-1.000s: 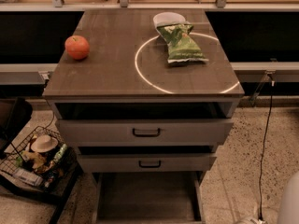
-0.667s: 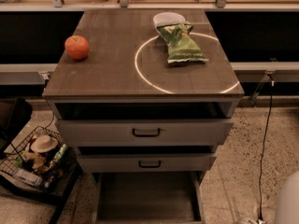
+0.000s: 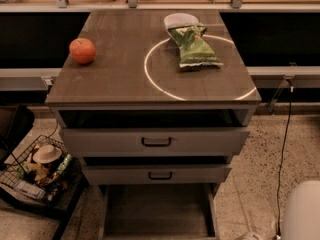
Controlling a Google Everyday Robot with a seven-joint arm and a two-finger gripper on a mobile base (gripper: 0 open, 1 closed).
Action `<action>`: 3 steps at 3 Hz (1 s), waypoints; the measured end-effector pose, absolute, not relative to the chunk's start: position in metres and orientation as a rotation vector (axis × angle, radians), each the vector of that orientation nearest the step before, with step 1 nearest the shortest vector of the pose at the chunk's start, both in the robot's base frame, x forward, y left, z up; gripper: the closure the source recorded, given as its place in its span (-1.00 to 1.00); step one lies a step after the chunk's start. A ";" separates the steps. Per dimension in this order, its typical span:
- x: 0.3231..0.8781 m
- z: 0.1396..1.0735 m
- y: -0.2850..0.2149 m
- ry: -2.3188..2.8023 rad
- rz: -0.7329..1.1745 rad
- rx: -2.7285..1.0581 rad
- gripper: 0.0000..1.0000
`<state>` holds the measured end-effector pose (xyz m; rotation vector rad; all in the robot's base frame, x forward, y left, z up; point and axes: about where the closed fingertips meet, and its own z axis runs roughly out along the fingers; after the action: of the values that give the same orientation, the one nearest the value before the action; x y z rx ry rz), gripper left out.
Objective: Close bottom drawer
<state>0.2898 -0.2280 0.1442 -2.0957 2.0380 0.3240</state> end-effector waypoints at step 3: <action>0.326 0.121 -0.187 1.908 0.313 -2.117 1.00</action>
Offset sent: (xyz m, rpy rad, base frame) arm 0.0667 0.0625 -0.0391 0.0841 -0.1259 0.1048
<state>0.3255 -0.1868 0.1207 -2.1169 1.9082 0.3132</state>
